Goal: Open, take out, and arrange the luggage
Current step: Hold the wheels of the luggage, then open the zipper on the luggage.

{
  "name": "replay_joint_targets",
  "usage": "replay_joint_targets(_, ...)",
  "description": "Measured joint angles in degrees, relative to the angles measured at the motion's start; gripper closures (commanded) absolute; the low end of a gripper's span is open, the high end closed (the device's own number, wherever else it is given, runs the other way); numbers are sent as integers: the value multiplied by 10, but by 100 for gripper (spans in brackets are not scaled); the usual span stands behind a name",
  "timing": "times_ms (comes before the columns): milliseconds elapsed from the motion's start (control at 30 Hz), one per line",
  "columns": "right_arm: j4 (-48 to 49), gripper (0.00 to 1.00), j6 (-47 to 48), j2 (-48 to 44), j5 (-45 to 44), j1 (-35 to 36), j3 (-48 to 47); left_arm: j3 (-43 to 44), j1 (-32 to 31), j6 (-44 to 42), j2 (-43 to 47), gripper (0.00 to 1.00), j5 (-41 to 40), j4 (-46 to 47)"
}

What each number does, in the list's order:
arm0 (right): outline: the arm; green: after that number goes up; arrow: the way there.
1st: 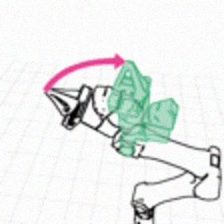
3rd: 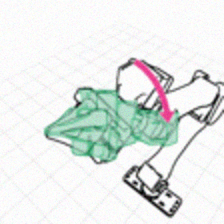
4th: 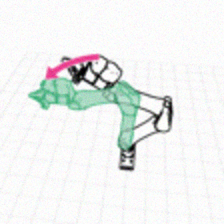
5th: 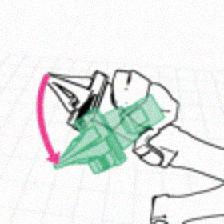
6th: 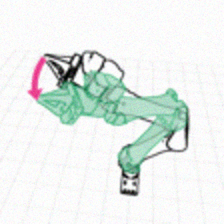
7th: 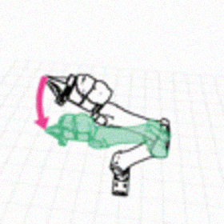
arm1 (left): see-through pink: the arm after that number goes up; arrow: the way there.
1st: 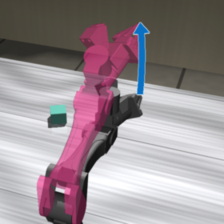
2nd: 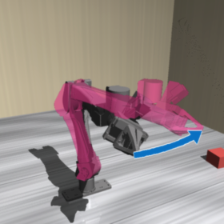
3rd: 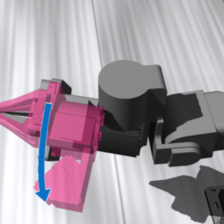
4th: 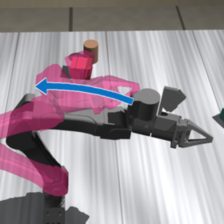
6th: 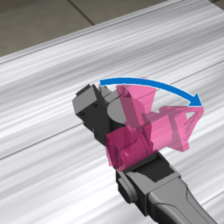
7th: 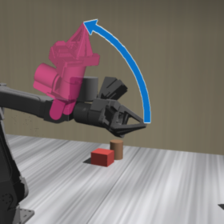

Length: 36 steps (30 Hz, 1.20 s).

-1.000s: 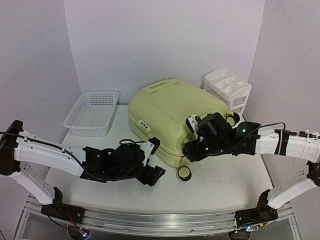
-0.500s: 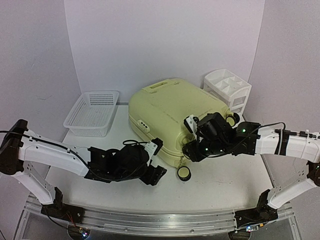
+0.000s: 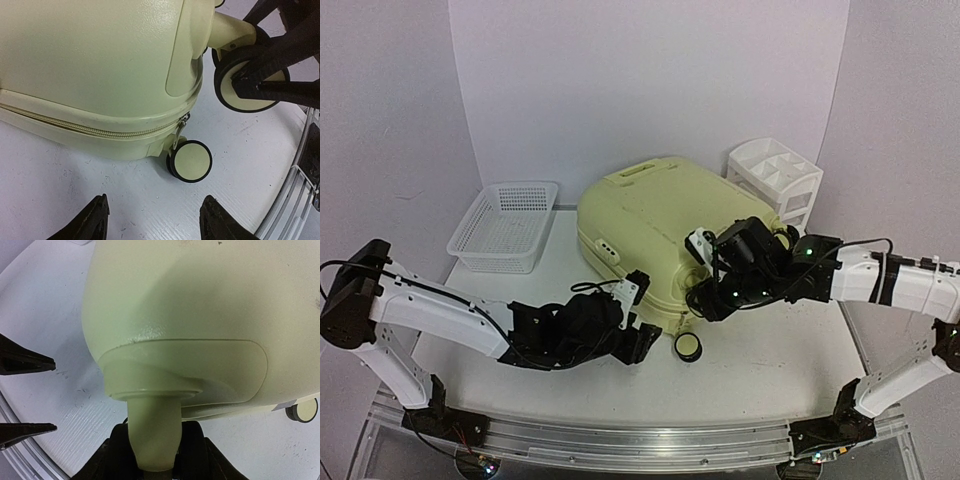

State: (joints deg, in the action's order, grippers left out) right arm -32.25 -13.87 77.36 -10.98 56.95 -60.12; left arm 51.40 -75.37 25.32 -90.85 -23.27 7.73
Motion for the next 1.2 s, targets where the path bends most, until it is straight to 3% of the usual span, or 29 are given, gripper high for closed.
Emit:
replay_joint_targets(367, -62, 100, 5, 53, 31, -4, -75, -43, -10, 2, -14, 51, -45, 93)
replay_joint_targets(633, -92, 100, -4, 71, 48, -7, -107, -37, -49, -1, -99, 58, -103, 184)
replay_joint_targets(900, -96, 100, -25, 75, 54, -7, -113, -49, -49, -27, -175, 58, -137, 357)
replay_joint_targets(1200, -94, 100, -39, 76, 55, -7, -113, 0, -49, -43, -229, 63, -164, 409)
